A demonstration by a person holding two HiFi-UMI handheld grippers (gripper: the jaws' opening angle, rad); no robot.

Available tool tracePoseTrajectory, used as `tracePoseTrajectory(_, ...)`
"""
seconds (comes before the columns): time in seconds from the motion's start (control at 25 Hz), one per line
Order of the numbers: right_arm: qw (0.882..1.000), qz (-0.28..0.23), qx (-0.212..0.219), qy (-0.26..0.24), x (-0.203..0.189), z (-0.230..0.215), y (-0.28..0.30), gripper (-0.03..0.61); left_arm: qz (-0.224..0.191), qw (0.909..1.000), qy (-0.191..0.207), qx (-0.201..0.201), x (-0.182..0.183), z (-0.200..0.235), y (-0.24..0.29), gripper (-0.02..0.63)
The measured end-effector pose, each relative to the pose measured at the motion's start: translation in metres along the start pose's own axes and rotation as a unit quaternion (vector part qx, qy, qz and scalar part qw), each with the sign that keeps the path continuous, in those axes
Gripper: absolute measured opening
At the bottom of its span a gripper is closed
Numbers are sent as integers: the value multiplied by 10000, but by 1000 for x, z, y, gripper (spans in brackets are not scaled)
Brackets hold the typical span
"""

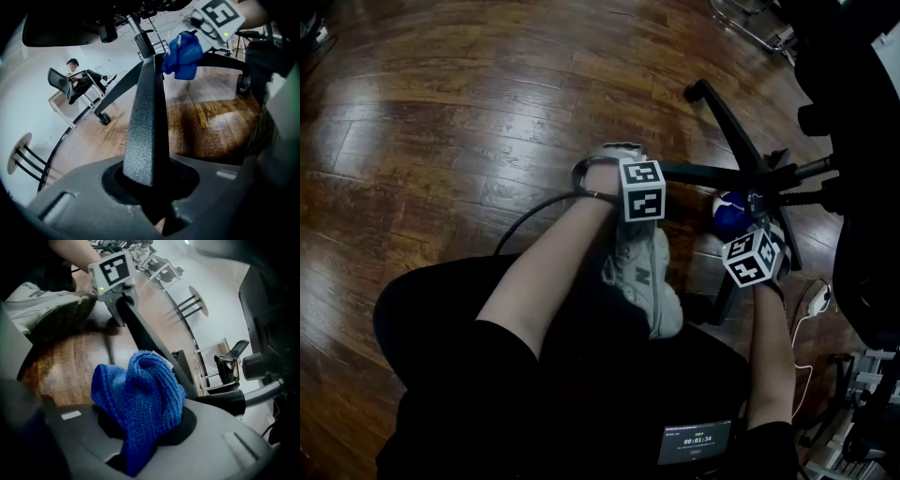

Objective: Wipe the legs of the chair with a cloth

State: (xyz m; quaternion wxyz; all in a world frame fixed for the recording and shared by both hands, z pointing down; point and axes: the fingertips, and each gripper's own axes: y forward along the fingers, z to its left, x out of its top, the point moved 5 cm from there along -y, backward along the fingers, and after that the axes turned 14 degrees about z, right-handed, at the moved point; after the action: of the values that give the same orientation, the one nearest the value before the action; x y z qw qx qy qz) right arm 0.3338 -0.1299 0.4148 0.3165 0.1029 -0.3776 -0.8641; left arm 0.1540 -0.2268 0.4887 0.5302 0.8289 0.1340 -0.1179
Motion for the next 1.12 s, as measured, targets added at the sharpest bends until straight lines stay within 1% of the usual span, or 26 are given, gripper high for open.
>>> tracePoseTrajectory(0.12,9999,20,-71,103,12,-27,10,89,-12,10000,0,6,0,1,-1,77)
tracePoseTrajectory(0.28,9996,27,-282,0,11,-18,8,89,6,10000,18,13,-1,1,0,77)
tracePoseTrajectory(0.36,9998,68,-203,-51,7,-9,3,89,-12,10000,12,16,0,0,-1,77)
tracePoseTrajectory(0.48,9997,68,57,-234,-6,27,-15,89,-17,10000,8,0,-1,-1,0,77)
tracePoseTrajectory(0.64,9961,-24,438,-767,-30,101,-54,89,5,10000,-3,-2,-3,-1,0,77)
tracePoseTrajectory(0.72,9935,-60,717,-877,-42,129,-71,89,10,10000,-16,-4,-2,-1,1,77)
tracePoseTrajectory(0.8,9918,-101,929,-871,-49,144,-80,89,17,10000,-20,-13,-2,-1,1,77)
tracePoseTrajectory(0.96,9914,-63,1025,-806,-50,141,-77,89,19,10000,-32,-27,-1,-1,1,77)
tracePoseTrajectory(1.04,9937,-31,873,-699,-45,126,-68,89,16,10000,-12,-22,-1,-1,1,77)
tracePoseTrajectory(1.12,9967,-73,628,-511,-35,99,-52,89,22,10000,-5,-14,-2,0,0,77)
